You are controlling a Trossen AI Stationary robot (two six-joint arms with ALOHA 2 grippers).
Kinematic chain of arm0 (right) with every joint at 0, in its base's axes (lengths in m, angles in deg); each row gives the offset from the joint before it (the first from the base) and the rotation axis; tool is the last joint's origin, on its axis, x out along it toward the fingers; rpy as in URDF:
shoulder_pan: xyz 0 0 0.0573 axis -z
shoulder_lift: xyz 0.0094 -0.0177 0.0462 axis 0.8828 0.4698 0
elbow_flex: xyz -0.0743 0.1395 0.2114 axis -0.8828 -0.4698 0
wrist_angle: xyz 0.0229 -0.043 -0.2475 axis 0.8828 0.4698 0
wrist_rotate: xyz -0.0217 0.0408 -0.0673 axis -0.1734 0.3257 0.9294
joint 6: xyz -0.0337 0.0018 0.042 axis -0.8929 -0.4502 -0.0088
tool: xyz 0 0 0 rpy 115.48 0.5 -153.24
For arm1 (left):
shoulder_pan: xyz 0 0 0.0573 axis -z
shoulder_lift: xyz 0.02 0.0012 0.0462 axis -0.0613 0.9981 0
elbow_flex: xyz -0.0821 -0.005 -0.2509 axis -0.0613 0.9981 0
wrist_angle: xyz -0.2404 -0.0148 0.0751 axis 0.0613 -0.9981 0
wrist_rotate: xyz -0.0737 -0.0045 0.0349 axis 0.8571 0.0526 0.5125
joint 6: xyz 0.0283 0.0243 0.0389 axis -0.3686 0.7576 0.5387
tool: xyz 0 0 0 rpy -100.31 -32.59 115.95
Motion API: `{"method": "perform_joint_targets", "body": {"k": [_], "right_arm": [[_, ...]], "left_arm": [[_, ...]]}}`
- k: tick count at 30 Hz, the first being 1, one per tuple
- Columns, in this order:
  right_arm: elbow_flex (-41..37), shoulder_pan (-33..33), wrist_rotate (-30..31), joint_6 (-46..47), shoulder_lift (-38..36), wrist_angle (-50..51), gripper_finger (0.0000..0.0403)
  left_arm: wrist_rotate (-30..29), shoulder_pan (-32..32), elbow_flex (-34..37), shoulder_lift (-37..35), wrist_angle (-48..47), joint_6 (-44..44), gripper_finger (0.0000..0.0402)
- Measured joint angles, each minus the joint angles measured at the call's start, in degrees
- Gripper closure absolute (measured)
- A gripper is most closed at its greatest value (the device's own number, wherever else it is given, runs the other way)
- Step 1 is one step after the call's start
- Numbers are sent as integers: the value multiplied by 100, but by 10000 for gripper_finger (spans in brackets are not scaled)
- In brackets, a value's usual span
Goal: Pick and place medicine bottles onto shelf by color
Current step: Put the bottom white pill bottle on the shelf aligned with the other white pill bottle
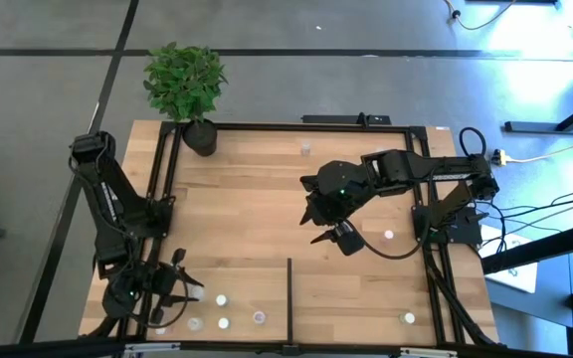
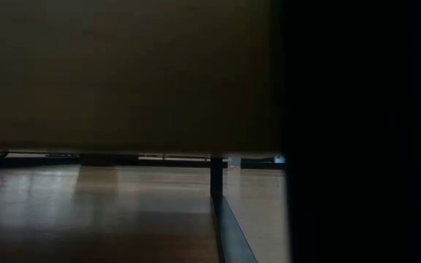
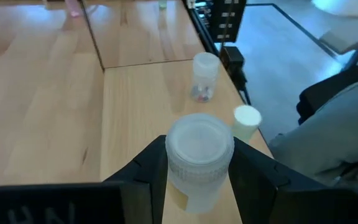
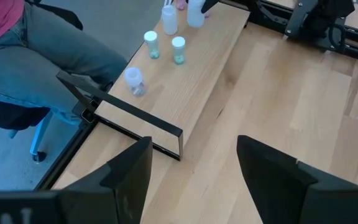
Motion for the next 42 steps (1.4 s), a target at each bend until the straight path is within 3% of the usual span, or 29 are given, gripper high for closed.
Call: {"method": "perform_joint_targets", "body": {"k": [10, 28, 42], "right_arm": [[0, -1, -2, 0, 0, 0, 166], [0, -1, 0, 0, 0, 1, 166], [0, 0, 0, 0, 0, 0, 166]], "left_arm": [[-131, 310, 0, 234, -76, -223, 272], [-77, 329, 0, 960, -85, -935, 272], [129, 329, 0, 1000, -82, -1119, 272]]}}
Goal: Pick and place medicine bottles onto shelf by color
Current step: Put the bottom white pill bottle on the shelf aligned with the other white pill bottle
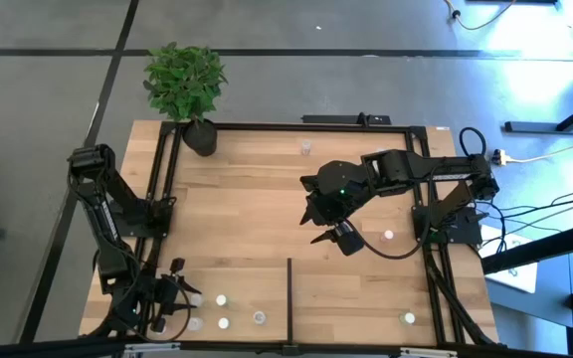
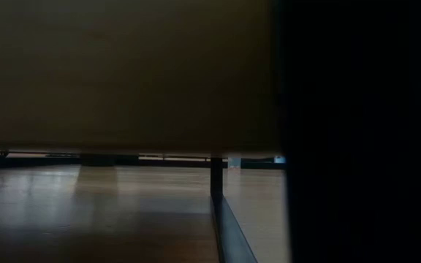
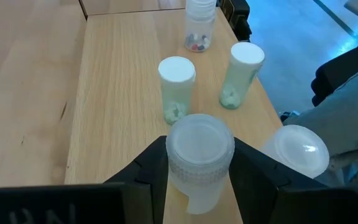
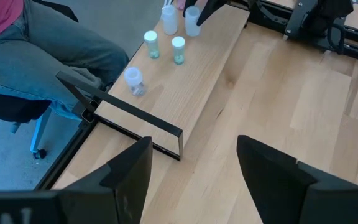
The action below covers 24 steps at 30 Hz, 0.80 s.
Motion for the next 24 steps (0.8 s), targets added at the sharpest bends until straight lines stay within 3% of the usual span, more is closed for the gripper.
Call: {"method": "perform_joint_targets", "body": {"k": [24], "right_arm": [[0, 0, 0, 0, 0, 2, 166]], "left_arm": [[98, -2, 0, 264, 44, -267, 269]]}}
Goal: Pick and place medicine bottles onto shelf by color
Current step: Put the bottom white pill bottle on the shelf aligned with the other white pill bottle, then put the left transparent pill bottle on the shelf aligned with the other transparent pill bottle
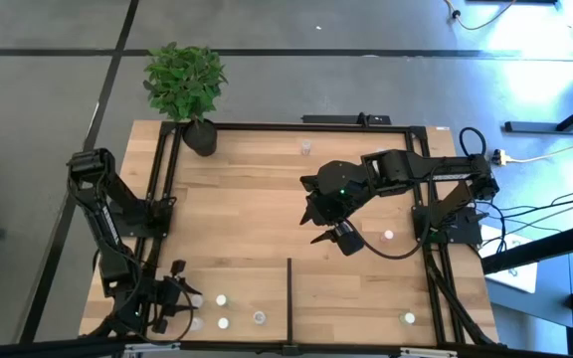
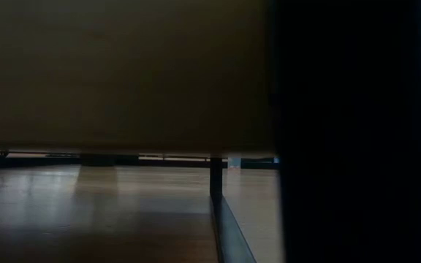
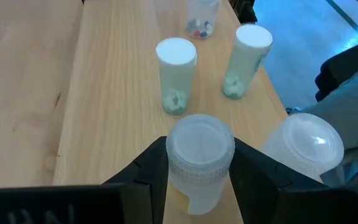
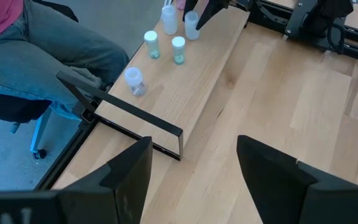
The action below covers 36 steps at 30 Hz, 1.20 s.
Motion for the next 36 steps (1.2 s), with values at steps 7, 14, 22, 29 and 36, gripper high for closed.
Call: {"method": "perform_joint_targets", "body": {"k": [7, 14, 22, 29, 36], "right_arm": [[0, 0, 0, 0, 0, 0, 166], [0, 0, 0, 0, 0, -2, 166], [0, 0, -1, 0, 0, -1, 166], [0, -1, 0, 0, 0, -2, 166], [2, 0, 0, 0, 0, 0, 166]], "left_arm": [[94, 2, 0, 2, 2, -135, 241], [88, 2, 0, 2, 2, -163, 209], [70, 7, 0, 2, 0, -162, 171], [83, 78, 0, -265, -6, -123, 169], [83, 186, 0, -888, -66, 63, 168]]}}
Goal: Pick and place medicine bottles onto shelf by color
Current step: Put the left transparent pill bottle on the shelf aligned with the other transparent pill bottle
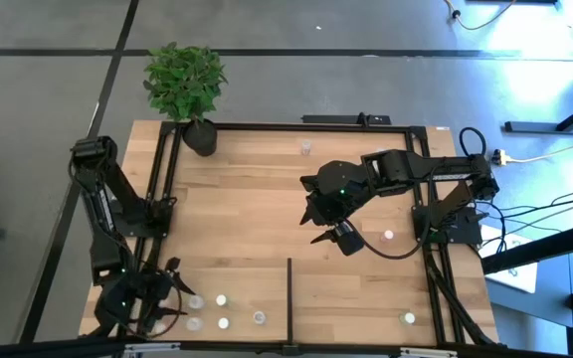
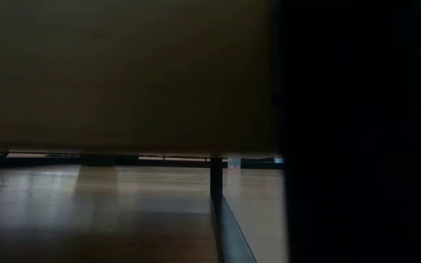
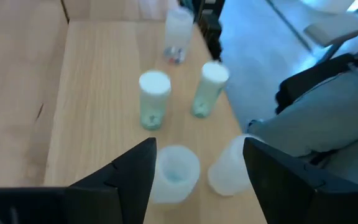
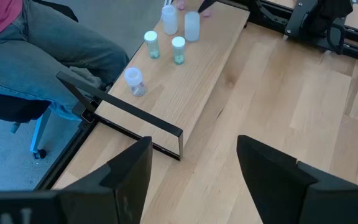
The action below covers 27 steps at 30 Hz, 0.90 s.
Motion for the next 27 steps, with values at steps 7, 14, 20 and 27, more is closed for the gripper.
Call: {"method": "perform_joint_targets", "body": {"k": [7, 14, 20, 27], "right_arm": [[0, 0, 0, 0, 0, -2, 166], [-2, 0, 0, 0, 0, 0, 166], [-1, 0, 0, 0, 0, -1, 166], [0, 0, 0, -4, 0, -4, 166]], "left_arm": [[-348, -105, 0, -697, 1, 845, 170], [-754, -609, 0, -1178, 4, 1697, 170], [-748, -1574, 2, -1534, 3, 2409, 170], [-621, -2635, 2, -1964, -224, 2827, 170]]}}
